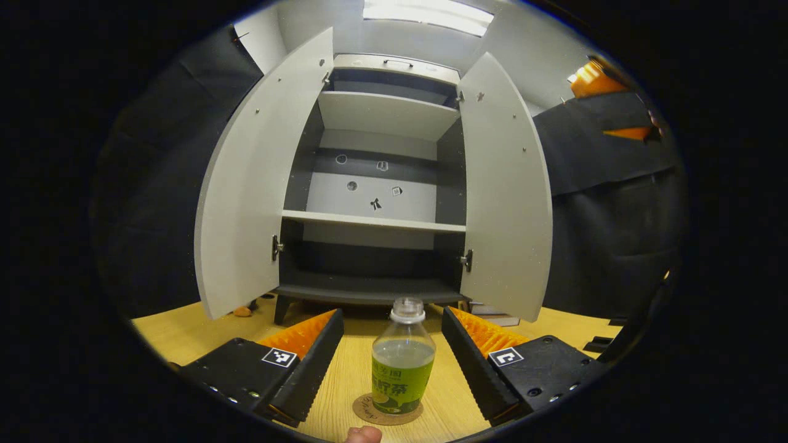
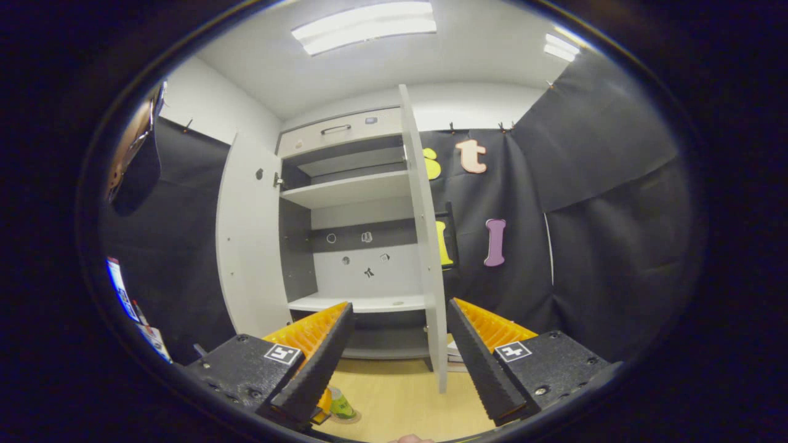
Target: Grasp the bottle in the cabinet with the left hand and place it on the coaster, then close the right door with the right hand and the left door with the left hand.
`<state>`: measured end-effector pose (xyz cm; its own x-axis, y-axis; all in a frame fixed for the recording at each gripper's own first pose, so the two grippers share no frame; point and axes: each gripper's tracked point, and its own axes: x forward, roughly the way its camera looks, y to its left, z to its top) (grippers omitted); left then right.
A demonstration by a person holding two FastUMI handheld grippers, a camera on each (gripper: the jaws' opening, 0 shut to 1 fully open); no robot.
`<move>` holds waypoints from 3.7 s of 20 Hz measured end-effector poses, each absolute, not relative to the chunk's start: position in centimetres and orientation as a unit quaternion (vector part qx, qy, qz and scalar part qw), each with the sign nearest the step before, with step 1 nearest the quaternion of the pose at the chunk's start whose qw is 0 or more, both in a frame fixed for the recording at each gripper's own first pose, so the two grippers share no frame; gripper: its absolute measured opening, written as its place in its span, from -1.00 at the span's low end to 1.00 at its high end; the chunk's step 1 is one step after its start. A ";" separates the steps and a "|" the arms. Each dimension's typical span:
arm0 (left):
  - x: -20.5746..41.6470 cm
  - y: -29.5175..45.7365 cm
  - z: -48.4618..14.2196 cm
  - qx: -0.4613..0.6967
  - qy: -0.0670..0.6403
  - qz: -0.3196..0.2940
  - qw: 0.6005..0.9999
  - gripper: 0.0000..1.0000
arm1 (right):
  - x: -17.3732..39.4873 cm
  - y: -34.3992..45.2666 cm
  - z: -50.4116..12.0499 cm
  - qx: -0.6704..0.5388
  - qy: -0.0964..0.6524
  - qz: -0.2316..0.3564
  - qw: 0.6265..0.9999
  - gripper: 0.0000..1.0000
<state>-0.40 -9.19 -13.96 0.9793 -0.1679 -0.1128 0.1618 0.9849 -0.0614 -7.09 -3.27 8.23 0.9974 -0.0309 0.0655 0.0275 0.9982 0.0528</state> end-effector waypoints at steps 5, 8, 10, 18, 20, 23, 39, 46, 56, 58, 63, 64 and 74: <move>-1.2 -7.9 -9.5 -0.029 0.071 -0.090 0.993 0.90 | -7.4 -5.4 1.8 0.002 0.019 -0.050 0.999 0.92; -1.0 -7.3 -7.5 -0.036 0.077 -0.088 0.993 0.89 | -6.6 -4.7 1.0 0.009 0.012 -0.049 0.999 0.99; -0.5 -7.2 -5.8 -0.055 0.078 -0.093 0.991 0.89 | -5.8 -3.6 0.3 0.014 0.015 -0.033 0.999 0.99; 0.0 -4.2 -3.4 -0.069 0.079 -0.044 0.994 0.90 | -4.5 -1.9 -1.9 0.038 0.040 0.003 0.998 0.99; 0.1 -3.3 -3.4 -0.054 0.078 -0.027 0.995 0.89 | -4.1 -2.8 0.2 0.034 0.023 0.004 0.999 0.93; -0.2 -3.3 -3.8 -0.051 0.083 -0.025 0.995 1.00 | -3.2 -5.5 4.7 0.012 -0.024 -0.015 1.000 0.92; -1.8 -6.5 -4.0 -0.003 0.077 -0.063 0.995 0.90 | 7.4 -16.9 17.1 -0.031 -0.068 -0.095 0.993 0.99; -2.2 -6.1 -5.1 -0.029 0.095 -0.063 0.993 0.89 | 9.4 -17.8 16.5 -0.004 -0.065 -0.114 0.991 0.92; -1.8 -5.6 -5.2 -0.039 0.091 -0.066 0.993 0.90 | 9.3 -16.5 16.7 -0.036 -0.058 -0.133 0.989 0.87; -1.7 -5.5 -5.0 -0.040 0.088 -0.064 0.993 0.90 | 9.3 -15.7 16.7 -0.050 -0.054 -0.135 0.988 0.87; -1.6 -5.7 -5.0 -0.046 0.089 -0.072 0.992 0.90 | 9.5 -12.5 16.6 -0.076 -0.052 -0.112 0.989 0.97; -1.7 -5.5 -5.1 -0.047 0.090 -0.070 0.992 0.90 | 9.6 -11.6 16.4 -0.076 -0.049 -0.101 0.991 0.96; -2.8 -2.9 -5.1 -0.043 0.085 -0.039 0.995 0.80 | 12.0 -4.3 15.6 -0.091 -0.038 -0.023 0.995 0.96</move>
